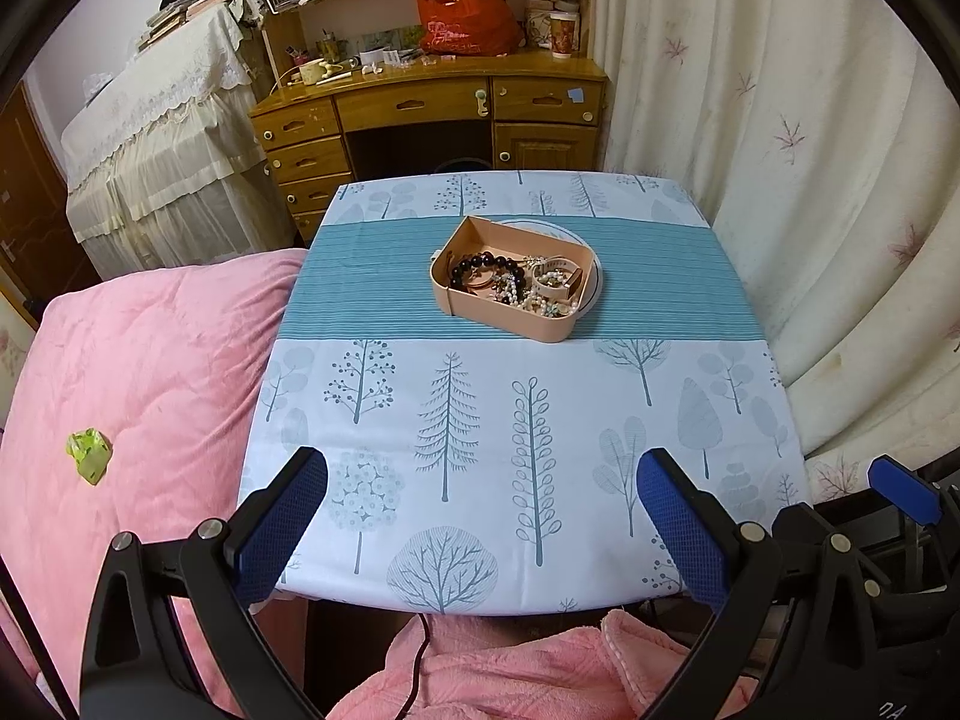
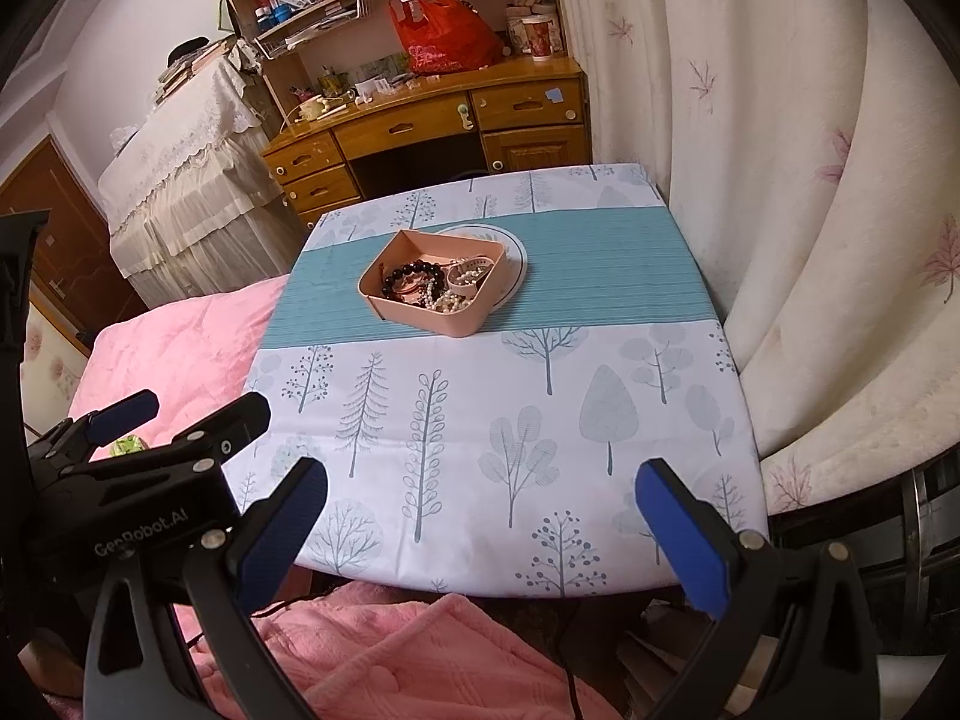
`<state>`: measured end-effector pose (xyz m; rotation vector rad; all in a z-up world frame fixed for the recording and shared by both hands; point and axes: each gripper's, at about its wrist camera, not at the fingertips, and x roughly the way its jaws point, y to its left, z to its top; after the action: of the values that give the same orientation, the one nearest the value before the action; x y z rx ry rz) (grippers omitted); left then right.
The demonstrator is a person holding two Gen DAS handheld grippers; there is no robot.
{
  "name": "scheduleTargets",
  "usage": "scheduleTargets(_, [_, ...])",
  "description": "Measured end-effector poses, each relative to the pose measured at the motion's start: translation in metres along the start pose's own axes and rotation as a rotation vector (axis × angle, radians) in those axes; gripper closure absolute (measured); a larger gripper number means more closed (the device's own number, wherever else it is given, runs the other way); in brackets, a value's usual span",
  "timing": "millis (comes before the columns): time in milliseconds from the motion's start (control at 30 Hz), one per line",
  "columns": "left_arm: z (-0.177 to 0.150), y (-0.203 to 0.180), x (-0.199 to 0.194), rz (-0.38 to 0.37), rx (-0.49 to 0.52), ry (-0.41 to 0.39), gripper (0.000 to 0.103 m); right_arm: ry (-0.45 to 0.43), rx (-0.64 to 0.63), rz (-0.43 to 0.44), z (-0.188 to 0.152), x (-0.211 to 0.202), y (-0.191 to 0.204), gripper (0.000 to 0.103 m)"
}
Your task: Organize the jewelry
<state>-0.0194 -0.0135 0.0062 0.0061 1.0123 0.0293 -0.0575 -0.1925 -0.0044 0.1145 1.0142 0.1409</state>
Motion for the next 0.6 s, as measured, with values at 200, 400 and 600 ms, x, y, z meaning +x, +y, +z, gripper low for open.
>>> scheduleTargets(200, [0.0003,-0.0004,-0.0003,0.000,0.001,0.001,0.001,0.001,0.001,0.000,0.0004,0.0001,-0.0002,0.000])
scheduleTargets(400, [0.0006,-0.0008,0.0001,0.001,0.002,0.003,0.001,0.002,0.002,-0.001,0.0008,0.0004,-0.0006,0.000])
scheduleTargets(600, [0.0012,-0.0022,0.0006,0.002,0.002,0.002,0.001,0.003,0.005,-0.003,-0.0009,0.0026,-0.0022,0.000])
